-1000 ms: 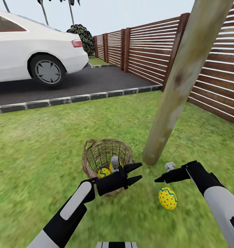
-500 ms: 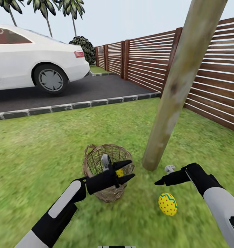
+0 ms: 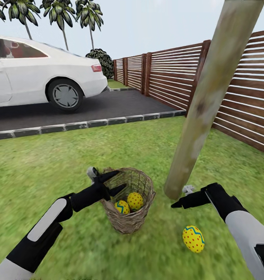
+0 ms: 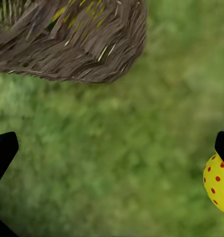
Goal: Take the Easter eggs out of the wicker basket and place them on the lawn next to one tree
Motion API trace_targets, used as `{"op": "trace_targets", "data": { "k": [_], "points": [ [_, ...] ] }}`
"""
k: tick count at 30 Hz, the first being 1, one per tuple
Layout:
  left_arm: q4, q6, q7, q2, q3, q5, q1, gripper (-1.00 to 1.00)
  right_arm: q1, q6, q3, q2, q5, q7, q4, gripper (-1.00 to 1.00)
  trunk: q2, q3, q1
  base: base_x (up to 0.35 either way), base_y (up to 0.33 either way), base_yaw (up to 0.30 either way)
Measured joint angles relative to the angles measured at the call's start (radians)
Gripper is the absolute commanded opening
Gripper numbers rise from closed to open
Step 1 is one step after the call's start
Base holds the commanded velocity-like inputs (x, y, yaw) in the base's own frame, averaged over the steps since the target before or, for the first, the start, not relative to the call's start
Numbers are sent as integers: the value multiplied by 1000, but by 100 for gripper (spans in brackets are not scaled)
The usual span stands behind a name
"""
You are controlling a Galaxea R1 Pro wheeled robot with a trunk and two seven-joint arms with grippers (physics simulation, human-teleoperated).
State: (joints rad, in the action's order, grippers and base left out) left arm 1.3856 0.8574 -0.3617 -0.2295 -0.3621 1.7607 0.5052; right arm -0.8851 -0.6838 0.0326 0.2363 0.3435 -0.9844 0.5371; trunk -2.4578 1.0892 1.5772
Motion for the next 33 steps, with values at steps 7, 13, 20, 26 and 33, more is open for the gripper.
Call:
{"op": "trace_targets", "data": {
  "k": [7,13,20,26,33],
  "points": [
    [-11,0,-92,-55,5,-1,0,100,0,-40,0,-51,-3,91,24,100,49,-22,-27,0,0,231],
    [-15,-1,-95,-56,5,0,0,100,0,-185,1,-78,0,102,178,100,91,-41,-50,0,0,22],
    [-17,-3,-95,-57,5,-1,0,100,0,-247,4,-88,1,102,257,100,140,-63,-77,0,0,1],
    [-18,-4,-95,-57,5,-2,0,100,1,-306,6,-162,38,142,311,100,168,-75,-92,0,0,0],
    [-50,-5,-98,-56,26,-1,0,100,1,-314,7,-292,73,384,320,100,168,-75,-92,14,1,0]
  ]
}}
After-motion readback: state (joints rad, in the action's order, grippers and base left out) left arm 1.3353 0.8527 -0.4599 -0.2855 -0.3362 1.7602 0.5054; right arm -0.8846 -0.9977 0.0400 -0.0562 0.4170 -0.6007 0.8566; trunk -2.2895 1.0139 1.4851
